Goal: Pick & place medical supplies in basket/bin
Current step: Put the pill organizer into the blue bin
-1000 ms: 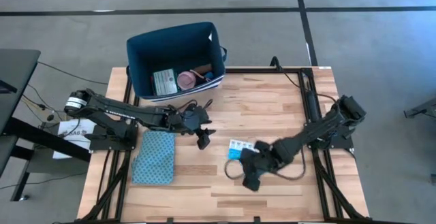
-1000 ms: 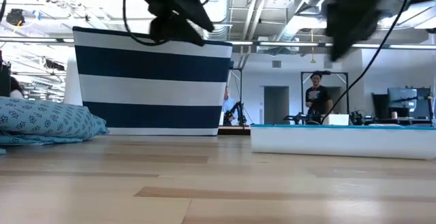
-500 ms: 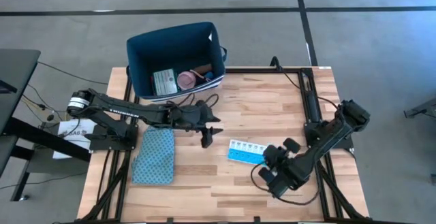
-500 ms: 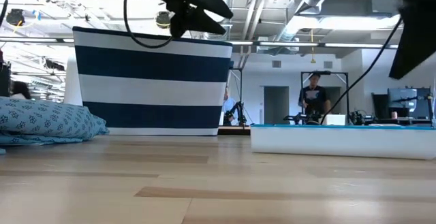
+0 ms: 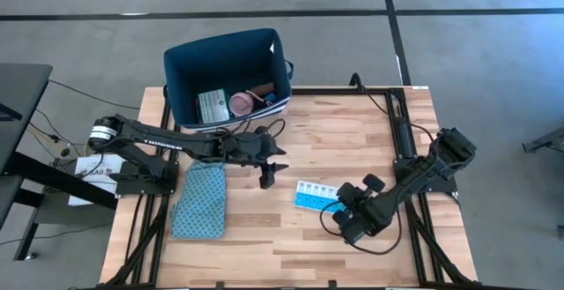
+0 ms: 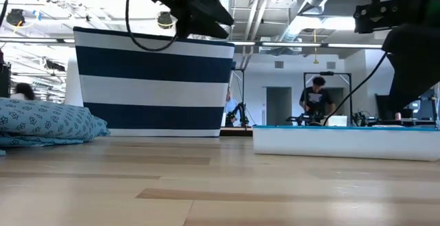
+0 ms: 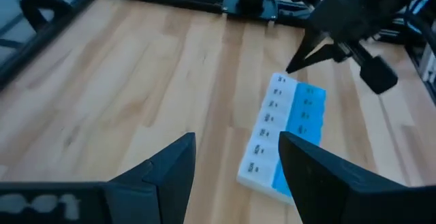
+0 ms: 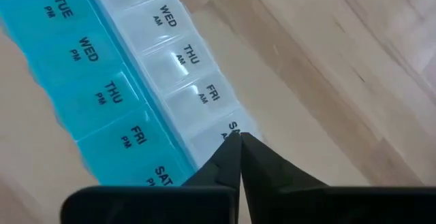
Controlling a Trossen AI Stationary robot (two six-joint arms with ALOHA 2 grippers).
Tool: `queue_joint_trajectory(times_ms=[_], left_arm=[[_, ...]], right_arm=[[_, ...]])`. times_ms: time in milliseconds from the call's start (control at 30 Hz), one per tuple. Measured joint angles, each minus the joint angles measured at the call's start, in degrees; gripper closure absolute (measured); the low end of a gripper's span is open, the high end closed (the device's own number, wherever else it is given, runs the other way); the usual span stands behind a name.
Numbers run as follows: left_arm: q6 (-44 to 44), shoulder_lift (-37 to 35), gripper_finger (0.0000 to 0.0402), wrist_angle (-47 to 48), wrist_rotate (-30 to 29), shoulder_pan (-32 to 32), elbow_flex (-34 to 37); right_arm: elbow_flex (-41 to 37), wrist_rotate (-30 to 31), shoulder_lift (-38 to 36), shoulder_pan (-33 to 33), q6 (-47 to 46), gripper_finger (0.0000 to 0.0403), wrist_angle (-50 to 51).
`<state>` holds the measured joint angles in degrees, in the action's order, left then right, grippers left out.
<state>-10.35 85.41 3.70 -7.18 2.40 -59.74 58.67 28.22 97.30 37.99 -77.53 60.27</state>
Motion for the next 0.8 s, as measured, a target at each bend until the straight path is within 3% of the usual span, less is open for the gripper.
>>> queue_joint_trajectory(times_ms=[300, 533, 700, 800], left_arm=[[-0.44, 9.24, 0.0202, -5.43, 9.18, 0.15, 0.08], [1.10, 10.33, 0.0202, -8.47, 11.26, -0.16, 0.04], [2.96, 10.31, 0.0202, -11.39, 22.38, 0.05, 0.00], [3.10, 10.31, 0.0202, -11.33, 25.42, 0.44, 0.01]], right_arm=[[-2.97, -4.93, -0.08, 0.01, 1.52, 0.0402, -7.64], [-4.22, -2.25, -1.00, 0.01, 1.89, 0.0402, -8.37], [-4.22, -1.42, -1.95, -0.34, 5.69, 0.0402, -8.71], [-4.21, -1.26, -2.98, -0.32, 6.02, 0.0402, -7.21]])
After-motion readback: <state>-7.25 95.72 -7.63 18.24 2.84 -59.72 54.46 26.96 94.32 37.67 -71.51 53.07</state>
